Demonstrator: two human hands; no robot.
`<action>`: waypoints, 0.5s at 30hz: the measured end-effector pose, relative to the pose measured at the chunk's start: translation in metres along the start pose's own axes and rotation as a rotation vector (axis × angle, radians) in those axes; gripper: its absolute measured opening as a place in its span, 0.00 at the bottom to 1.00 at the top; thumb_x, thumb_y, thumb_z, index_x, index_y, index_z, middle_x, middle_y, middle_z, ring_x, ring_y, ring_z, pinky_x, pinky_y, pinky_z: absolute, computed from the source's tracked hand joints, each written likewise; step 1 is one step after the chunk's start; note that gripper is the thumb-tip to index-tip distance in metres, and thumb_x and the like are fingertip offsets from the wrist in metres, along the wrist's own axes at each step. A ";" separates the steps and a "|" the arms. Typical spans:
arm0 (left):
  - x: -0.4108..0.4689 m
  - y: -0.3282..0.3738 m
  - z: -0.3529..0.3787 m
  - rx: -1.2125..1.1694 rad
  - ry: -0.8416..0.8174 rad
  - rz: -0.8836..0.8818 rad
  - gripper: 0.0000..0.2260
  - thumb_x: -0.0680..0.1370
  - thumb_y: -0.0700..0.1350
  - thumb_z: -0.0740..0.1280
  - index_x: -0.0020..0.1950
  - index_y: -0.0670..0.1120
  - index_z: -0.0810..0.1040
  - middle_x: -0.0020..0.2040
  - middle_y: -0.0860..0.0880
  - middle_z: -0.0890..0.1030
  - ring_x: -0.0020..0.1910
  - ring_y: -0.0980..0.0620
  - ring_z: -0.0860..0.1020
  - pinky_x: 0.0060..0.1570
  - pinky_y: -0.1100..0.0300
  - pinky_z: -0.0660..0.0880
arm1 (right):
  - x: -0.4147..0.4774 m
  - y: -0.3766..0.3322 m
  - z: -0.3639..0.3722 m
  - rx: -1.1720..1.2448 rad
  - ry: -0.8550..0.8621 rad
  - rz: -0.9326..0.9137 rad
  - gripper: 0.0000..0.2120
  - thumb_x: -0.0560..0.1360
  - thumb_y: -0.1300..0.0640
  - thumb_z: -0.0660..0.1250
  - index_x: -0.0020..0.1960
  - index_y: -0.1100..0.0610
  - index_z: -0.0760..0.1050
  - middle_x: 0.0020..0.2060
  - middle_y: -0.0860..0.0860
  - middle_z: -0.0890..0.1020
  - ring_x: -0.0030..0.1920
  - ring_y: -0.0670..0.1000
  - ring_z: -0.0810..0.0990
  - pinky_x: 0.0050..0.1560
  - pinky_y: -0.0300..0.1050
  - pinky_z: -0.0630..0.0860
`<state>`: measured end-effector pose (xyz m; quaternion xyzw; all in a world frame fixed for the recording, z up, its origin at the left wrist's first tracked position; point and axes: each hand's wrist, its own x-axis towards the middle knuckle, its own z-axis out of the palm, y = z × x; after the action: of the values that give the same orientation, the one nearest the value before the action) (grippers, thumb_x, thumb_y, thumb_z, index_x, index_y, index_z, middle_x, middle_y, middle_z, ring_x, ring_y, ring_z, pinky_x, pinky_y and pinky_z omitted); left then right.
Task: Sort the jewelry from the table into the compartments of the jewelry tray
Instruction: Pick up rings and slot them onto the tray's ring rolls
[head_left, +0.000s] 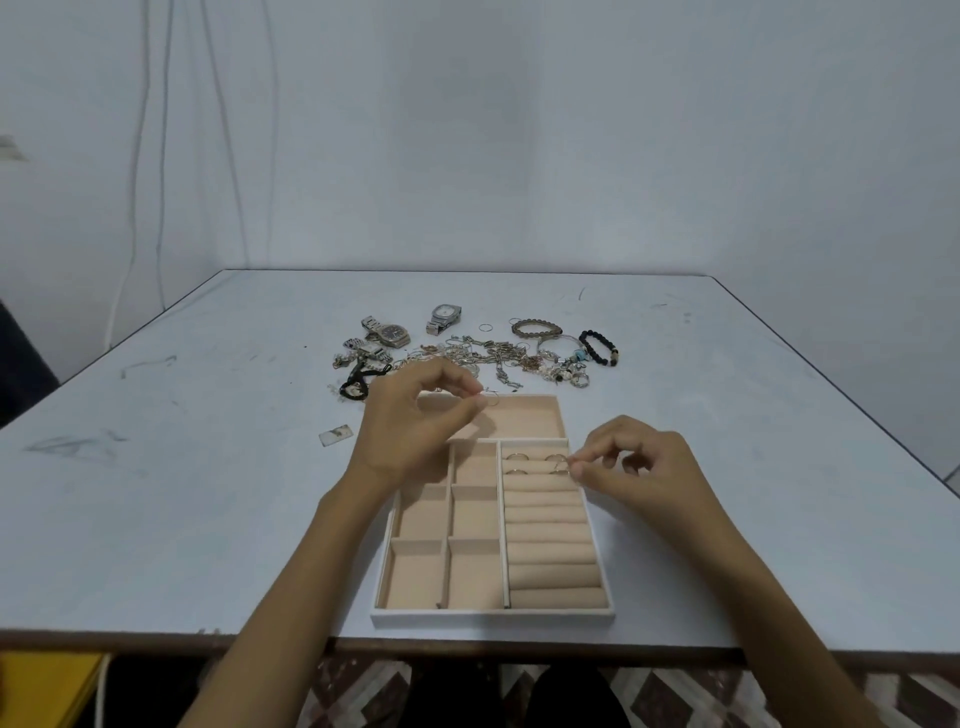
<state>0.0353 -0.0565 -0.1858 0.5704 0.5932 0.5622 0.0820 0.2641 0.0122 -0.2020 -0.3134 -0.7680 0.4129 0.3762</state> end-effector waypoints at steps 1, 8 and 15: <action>0.000 0.000 0.000 0.000 0.000 0.000 0.05 0.69 0.38 0.76 0.40 0.45 0.82 0.38 0.53 0.83 0.41 0.57 0.81 0.50 0.67 0.74 | -0.003 0.001 0.001 -0.017 -0.001 -0.007 0.01 0.63 0.56 0.73 0.35 0.53 0.83 0.38 0.47 0.82 0.36 0.43 0.74 0.35 0.29 0.66; -0.001 -0.005 -0.002 0.050 -0.014 0.009 0.05 0.70 0.39 0.75 0.40 0.48 0.82 0.38 0.57 0.82 0.41 0.58 0.80 0.49 0.66 0.73 | -0.006 -0.004 0.005 -0.188 0.018 -0.055 0.01 0.64 0.57 0.73 0.34 0.53 0.82 0.38 0.47 0.80 0.42 0.46 0.75 0.38 0.28 0.66; -0.001 -0.007 -0.001 0.053 -0.049 0.001 0.02 0.69 0.45 0.73 0.40 0.51 0.81 0.39 0.55 0.83 0.43 0.56 0.80 0.51 0.50 0.77 | -0.009 -0.019 0.006 -0.511 -0.037 -0.047 0.04 0.70 0.57 0.72 0.37 0.51 0.80 0.40 0.43 0.75 0.46 0.41 0.72 0.42 0.31 0.65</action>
<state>0.0308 -0.0559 -0.1913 0.5863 0.6053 0.5322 0.0810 0.2608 -0.0065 -0.1903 -0.3725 -0.8613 0.2024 0.2802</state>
